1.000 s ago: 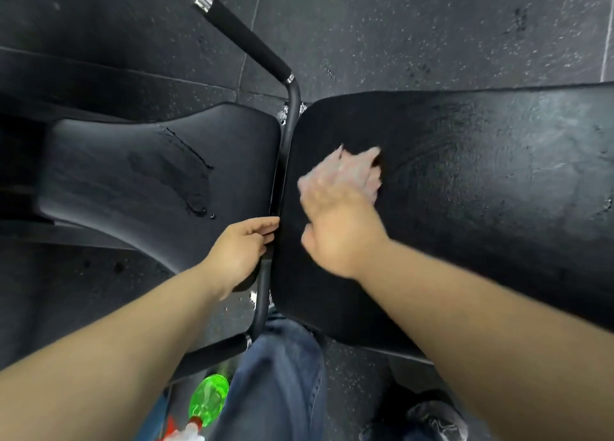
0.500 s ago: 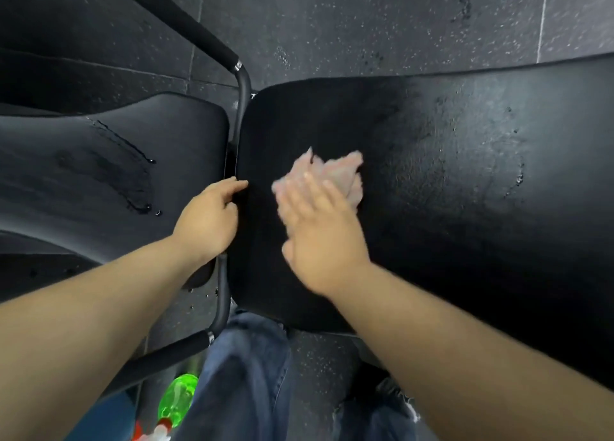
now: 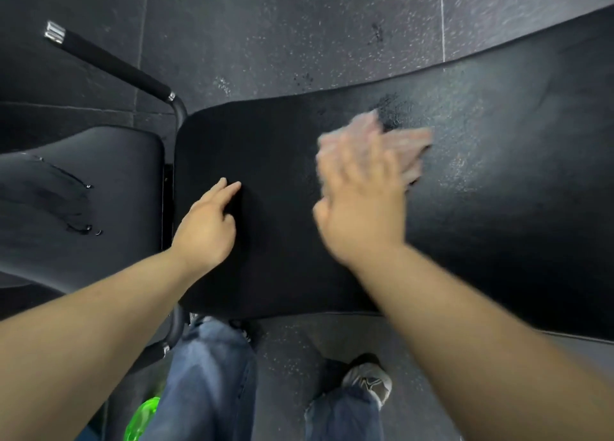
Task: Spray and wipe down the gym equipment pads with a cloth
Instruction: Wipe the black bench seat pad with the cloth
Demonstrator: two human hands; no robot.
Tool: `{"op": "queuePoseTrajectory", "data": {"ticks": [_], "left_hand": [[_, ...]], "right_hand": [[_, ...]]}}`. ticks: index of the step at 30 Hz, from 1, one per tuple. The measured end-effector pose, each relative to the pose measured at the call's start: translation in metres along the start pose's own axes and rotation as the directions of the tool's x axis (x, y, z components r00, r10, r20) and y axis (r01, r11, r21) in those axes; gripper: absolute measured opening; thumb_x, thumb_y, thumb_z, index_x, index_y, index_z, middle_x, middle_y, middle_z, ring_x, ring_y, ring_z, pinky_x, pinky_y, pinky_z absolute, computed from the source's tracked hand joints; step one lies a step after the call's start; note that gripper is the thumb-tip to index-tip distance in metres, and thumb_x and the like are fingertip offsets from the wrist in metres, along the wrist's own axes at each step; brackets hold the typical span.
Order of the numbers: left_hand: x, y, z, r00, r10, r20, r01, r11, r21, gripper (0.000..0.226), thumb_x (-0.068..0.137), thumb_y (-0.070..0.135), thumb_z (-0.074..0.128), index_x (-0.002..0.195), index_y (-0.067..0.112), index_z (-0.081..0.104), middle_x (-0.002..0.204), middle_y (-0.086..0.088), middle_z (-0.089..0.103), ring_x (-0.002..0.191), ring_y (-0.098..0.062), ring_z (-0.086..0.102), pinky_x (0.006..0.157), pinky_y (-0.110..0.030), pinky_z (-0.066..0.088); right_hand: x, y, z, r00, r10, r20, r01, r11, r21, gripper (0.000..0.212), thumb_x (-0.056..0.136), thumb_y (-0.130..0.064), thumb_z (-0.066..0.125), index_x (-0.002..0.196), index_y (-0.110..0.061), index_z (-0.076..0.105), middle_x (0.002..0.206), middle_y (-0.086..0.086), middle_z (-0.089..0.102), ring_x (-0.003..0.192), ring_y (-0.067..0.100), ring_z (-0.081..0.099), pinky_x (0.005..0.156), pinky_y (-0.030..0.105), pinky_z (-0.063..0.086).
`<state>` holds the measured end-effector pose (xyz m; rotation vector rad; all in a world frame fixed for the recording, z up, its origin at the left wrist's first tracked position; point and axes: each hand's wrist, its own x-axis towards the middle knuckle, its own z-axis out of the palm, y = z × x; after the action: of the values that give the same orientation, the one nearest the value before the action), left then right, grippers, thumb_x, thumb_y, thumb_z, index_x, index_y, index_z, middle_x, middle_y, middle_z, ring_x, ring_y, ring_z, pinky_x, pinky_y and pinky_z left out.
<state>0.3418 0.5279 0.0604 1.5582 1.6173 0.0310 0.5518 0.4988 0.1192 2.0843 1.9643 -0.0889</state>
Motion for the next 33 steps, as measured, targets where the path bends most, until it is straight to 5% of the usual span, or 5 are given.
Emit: {"op": "queuePoseTrajectory", "data": {"ticks": [6,17,21,26,33], "left_hand": [[-0.016,0.032,0.012,0.999,0.043,0.014,-0.044,0.995,0.087,0.064,0.095,0.01,0.045,0.151,0.035,0.03,0.163,0.008,0.017,0.147,-0.018,0.023,0.113,-0.033,0.028],[-0.083,0.182,0.069,0.995,0.099,0.002,-0.099,0.995,0.0,0.062,0.097,0.017,0.047,0.152,0.04,0.027,0.163,0.01,0.011,0.149,-0.02,0.019,0.113,-0.034,0.03],[-0.089,0.191,0.078,0.996,0.087,-0.033,-0.089,0.994,-0.059,0.062,0.096,0.011,0.045,0.151,0.036,0.031,0.164,0.007,0.013,0.148,-0.02,0.023,0.114,-0.038,0.032],[-0.09,0.19,0.066,0.989,0.135,0.055,-0.137,0.99,0.035,0.062,0.096,0.013,0.045,0.151,0.038,0.03,0.163,0.007,0.016,0.142,-0.023,0.035,0.111,-0.043,0.038],[-0.097,0.239,0.074,0.99,0.137,0.044,-0.14,0.987,0.078,0.054,0.098,0.036,0.052,0.149,0.043,0.034,0.16,0.001,0.027,0.103,-0.015,0.06,0.075,-0.028,0.048]], "right_hand": [[-0.081,0.021,0.023,0.896,-0.444,-0.009,0.444,0.894,0.059,0.056,0.08,-0.04,0.047,0.133,-0.028,0.062,0.142,-0.005,0.056,0.138,0.022,0.044,0.111,0.04,0.021],[-0.094,0.269,-0.083,0.84,0.488,-0.237,-0.478,0.872,0.102,0.067,0.086,-0.038,0.03,0.152,-0.027,0.034,0.162,0.005,0.023,0.149,0.034,0.014,0.119,0.049,0.005],[-0.113,0.133,-0.02,0.971,0.096,-0.219,-0.083,0.994,0.07,0.065,0.077,-0.037,0.065,0.14,-0.026,0.053,0.153,0.005,0.043,0.145,0.031,0.03,0.116,0.047,0.009],[-0.121,0.165,-0.034,0.941,-0.329,-0.073,0.335,0.936,0.103,0.063,0.09,-0.037,0.041,0.152,-0.028,0.034,0.16,-0.002,0.029,0.149,0.024,0.019,0.117,0.041,0.003],[-0.167,0.376,-0.111,0.806,0.501,-0.316,-0.509,0.859,0.063,0.059,0.083,-0.034,0.032,0.137,-0.025,0.052,0.153,0.004,0.041,0.141,0.034,0.031,0.112,0.051,0.022]]}}
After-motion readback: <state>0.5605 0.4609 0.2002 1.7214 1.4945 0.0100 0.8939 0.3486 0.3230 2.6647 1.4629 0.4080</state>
